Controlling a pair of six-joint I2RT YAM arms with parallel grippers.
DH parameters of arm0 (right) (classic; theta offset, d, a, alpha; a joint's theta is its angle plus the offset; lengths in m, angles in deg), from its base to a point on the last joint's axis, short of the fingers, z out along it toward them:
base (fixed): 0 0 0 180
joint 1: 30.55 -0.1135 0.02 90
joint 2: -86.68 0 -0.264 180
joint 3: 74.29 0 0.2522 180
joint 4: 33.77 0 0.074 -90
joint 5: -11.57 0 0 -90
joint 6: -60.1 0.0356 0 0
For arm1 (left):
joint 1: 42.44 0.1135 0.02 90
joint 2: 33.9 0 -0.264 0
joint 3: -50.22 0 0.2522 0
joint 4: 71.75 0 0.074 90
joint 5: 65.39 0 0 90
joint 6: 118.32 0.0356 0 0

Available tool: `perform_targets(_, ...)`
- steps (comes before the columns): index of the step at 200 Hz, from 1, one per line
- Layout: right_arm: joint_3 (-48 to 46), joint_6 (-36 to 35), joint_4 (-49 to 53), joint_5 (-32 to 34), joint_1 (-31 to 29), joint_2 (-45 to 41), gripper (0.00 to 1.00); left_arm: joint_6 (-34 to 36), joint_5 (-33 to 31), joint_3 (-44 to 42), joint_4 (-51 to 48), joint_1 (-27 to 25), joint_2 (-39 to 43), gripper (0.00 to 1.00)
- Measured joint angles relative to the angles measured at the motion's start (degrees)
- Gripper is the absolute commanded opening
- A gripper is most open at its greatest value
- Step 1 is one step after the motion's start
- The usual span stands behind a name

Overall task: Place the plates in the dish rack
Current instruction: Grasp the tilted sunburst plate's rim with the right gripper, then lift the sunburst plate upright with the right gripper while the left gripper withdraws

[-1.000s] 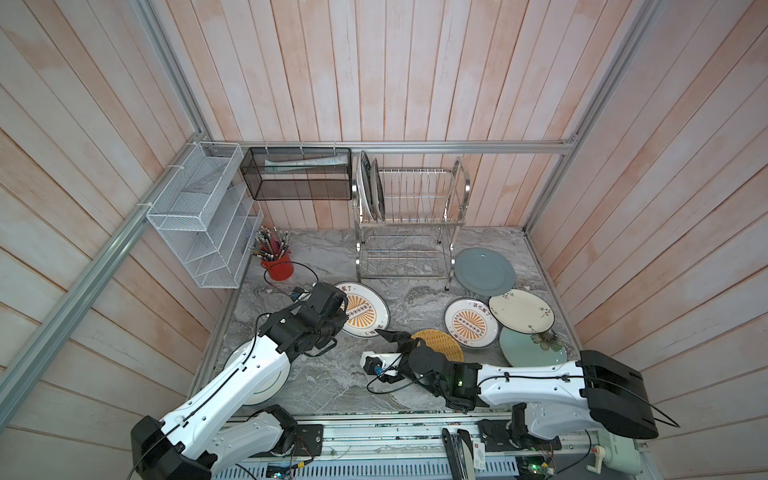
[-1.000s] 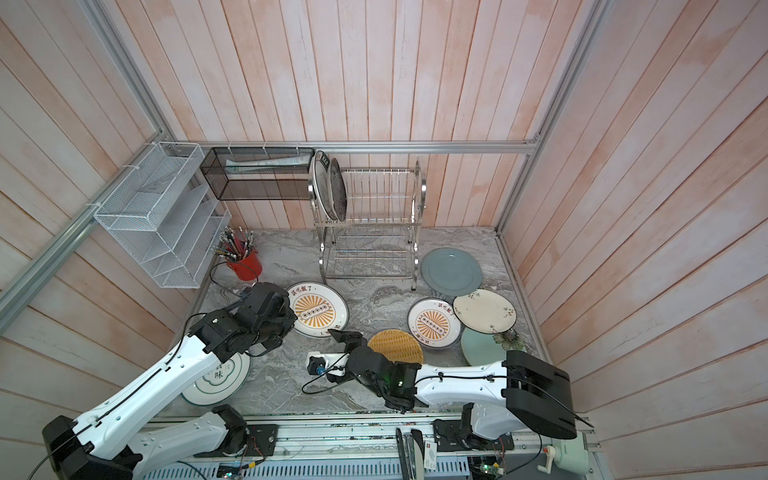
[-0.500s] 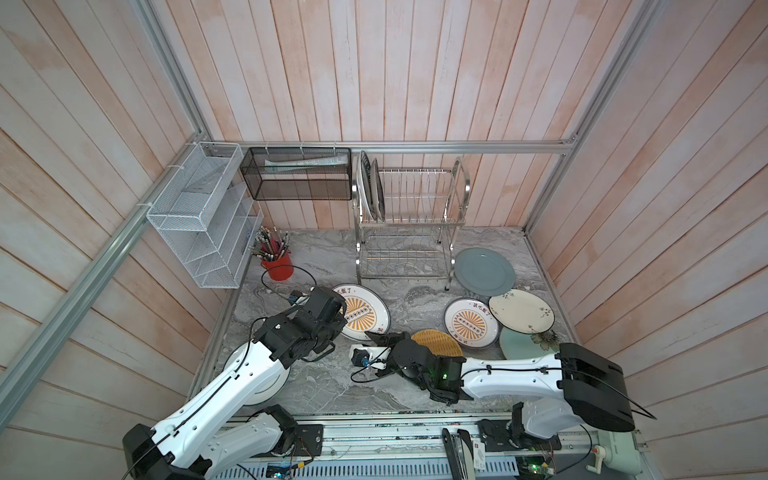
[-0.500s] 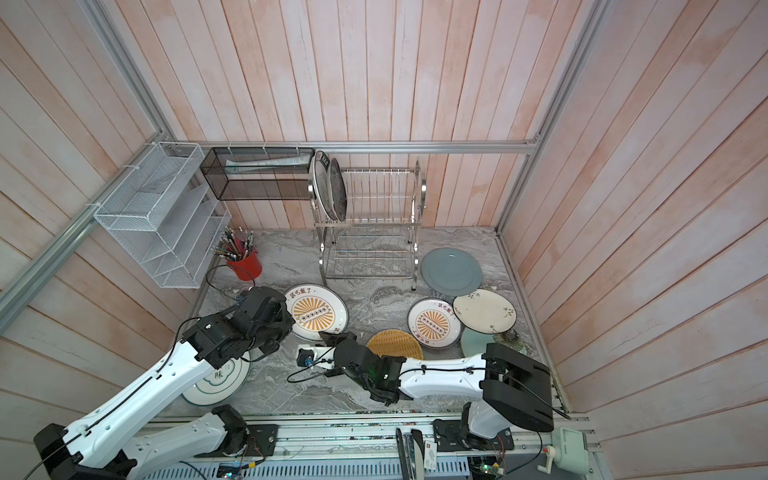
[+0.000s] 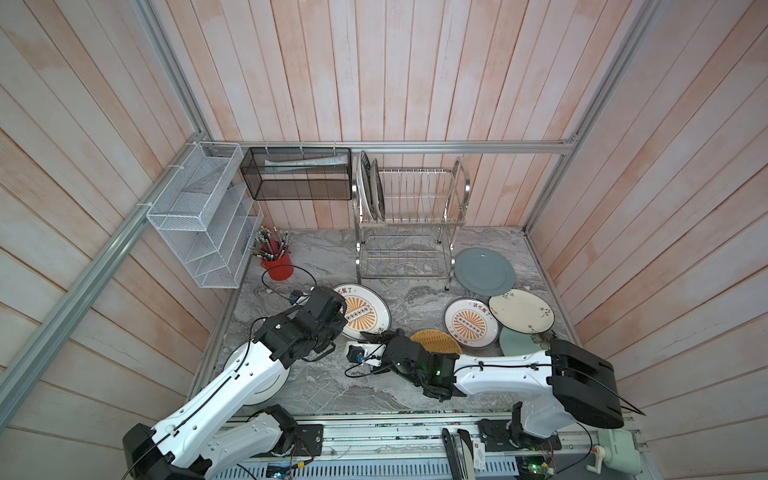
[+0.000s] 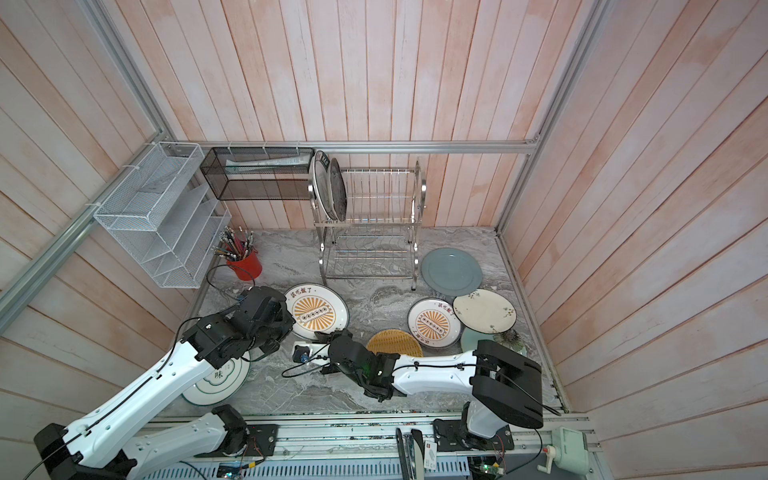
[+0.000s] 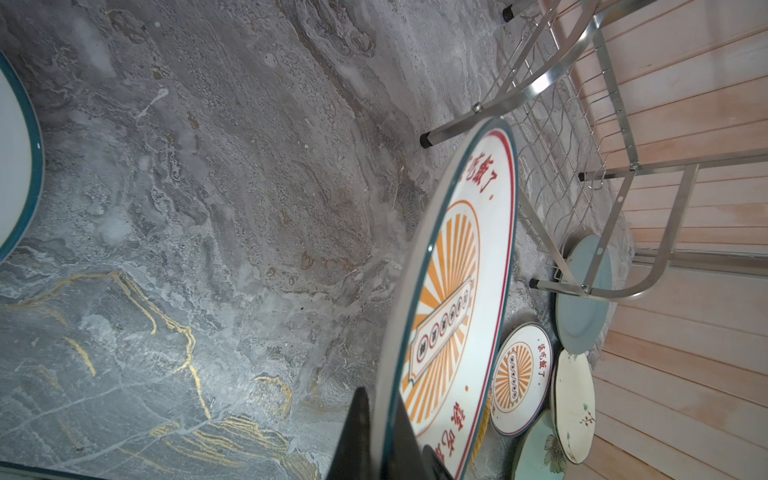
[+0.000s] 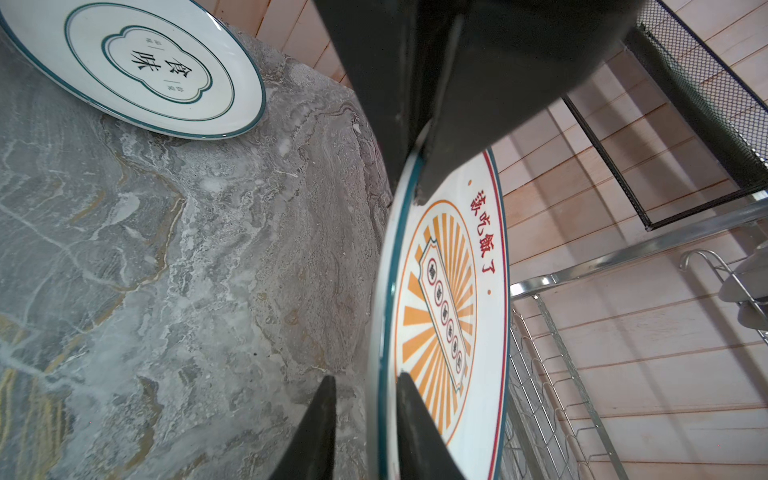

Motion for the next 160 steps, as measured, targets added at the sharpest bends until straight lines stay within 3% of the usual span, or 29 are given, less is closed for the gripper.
perform_targets(20,0.5,-0.1,0.7,-0.9,0.2,0.0,0.00,1.0,0.1,0.0,0.4,0.0,0.0,0.00)
perform_targets(37,0.5,-0.9,1.6,-1.2,-0.2,0.0,0.00,2.3,0.4,-0.3,0.5,-0.1,0.0,0.03)
perform_targets(59,0.2,0.0,1.7,-0.5,0.2,-0.4,0.00,4.5,1.6,-1.8,4.3,0.2,0.3,0.20)
perform_targets(71,-0.5,2.0,2.0,-1.0,0.8,-1.6,0.00,7.1,2.7,-3.2,7.5,0.2,1.4,0.44)
perform_targets(81,-1.3,3.7,2.2,-1.2,1.3,-2.9,0.00,9.1,3.7,-4.4,10.4,0.2,3.2,0.74)
perform_targets(85,-1.6,4.5,2.4,-1.3,1.5,-3.5,0.00,10.2,4.2,-5.0,11.6,0.2,4.1,0.94)
perform_targets(88,-1.8,5.2,2.5,-1.4,1.7,-4.0,0.00,10.8,4.4,-5.4,12.5,0.2,4.8,0.99)
perform_targets(160,-5.0,21.0,2.6,0.3,4.9,-18.6,0.00,28.4,6.2,-19.3,33.7,3.2,25.4,1.00)
